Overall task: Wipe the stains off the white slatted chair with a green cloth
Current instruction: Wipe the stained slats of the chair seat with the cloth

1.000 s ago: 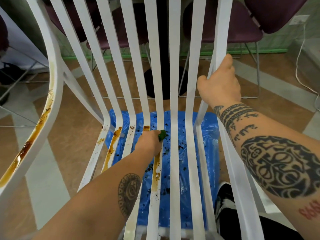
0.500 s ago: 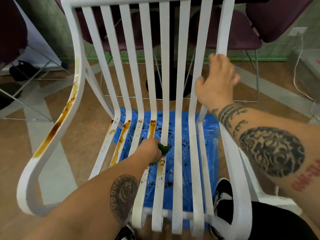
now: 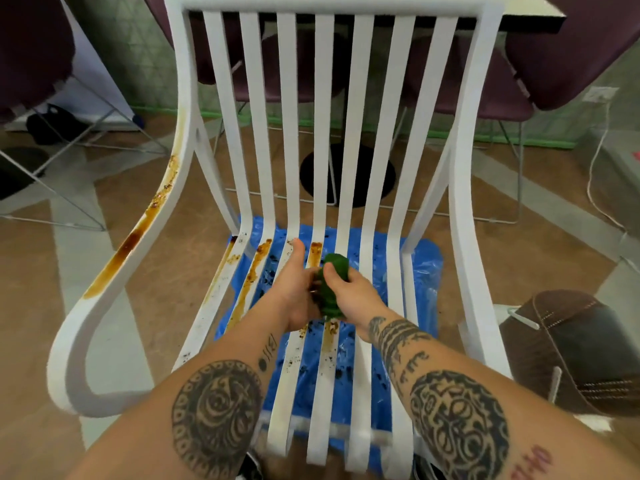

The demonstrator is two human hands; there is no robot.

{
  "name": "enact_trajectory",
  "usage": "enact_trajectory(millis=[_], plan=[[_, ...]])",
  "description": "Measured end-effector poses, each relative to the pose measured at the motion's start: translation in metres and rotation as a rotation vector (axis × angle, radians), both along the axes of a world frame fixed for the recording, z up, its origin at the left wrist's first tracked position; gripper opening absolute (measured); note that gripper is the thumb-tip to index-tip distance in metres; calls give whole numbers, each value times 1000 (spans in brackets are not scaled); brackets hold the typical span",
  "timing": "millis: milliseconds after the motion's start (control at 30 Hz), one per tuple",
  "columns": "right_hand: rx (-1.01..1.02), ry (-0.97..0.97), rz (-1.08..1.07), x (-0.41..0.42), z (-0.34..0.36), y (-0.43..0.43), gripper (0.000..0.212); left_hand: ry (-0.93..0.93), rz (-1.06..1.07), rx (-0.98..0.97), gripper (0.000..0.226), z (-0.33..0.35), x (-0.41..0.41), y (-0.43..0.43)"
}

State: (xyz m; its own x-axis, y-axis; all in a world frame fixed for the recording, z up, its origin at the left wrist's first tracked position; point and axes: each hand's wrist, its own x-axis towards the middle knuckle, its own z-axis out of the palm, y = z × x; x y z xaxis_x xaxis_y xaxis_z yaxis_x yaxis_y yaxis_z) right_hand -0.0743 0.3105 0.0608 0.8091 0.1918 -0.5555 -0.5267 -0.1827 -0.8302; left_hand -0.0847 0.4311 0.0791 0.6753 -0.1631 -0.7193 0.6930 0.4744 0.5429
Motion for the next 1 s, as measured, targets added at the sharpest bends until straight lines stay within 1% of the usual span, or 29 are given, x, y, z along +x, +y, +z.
enact_trajectory(millis=[33,67,100,133,167,233,267,300,367,433,467,533,700,767,800,867,900,933,1000], plan=[[-7,-14,-28,3,-3,-2,39,-21,-77,-26,105,1,1,5],[-34,-41,-54,7,-7,-5,31,-48,-146,-23,110,1,3,10],[-56,-69,-88,11,-11,-8,29,-70,-194,31,109,1,5,14],[-102,-92,-119,17,-14,-12,32,-81,-211,148,102,1,8,19],[-159,-112,-145,23,-19,-16,36,-87,-205,313,88,-2,9,25],[-356,-179,-132,33,-25,-23,42,-124,-153,669,46,-15,9,36],[-493,-215,-63,36,-30,-26,46,-138,-139,825,26,-26,7,43],[-630,-252,38,37,-34,-28,51,-155,-154,946,17,-38,4,50],[-847,-347,297,32,-40,-28,60,-166,-246,1095,23,-54,-4,55],[-953,-448,548,20,-51,-19,62,-190,-348,1201,26,-62,-10,53],[-974,-473,613,14,-55,-16,60,-200,-400,1244,27,-65,-12,51],[-996,-493,654,8,-61,-13,57,-208,-475,1308,28,-70,-13,48],[-974,-521,746,-5,-56,-24,58,-180,-519,1320,22,-72,-14,42],[-932,-491,817,-12,-52,-28,57,-174,-528,1314,22,-64,-15,38],[-910,-463,869,-15,-46,-30,56,-165,-533,1306,26,-60,-16,37],[-863,-388,918,-7,-30,-28,45,-143,-542,1285,36,-54,-19,36],[-850,-356,873,2,-23,-26,38,-135,-557,1283,39,-53,-22,36],[-840,-344,781,12,-19,-24,33,-121,-575,1287,41,-51,-25,37],[-844,-367,613,20,-22,-20,33,-95,-615,1303,45,-51,-31,38]])
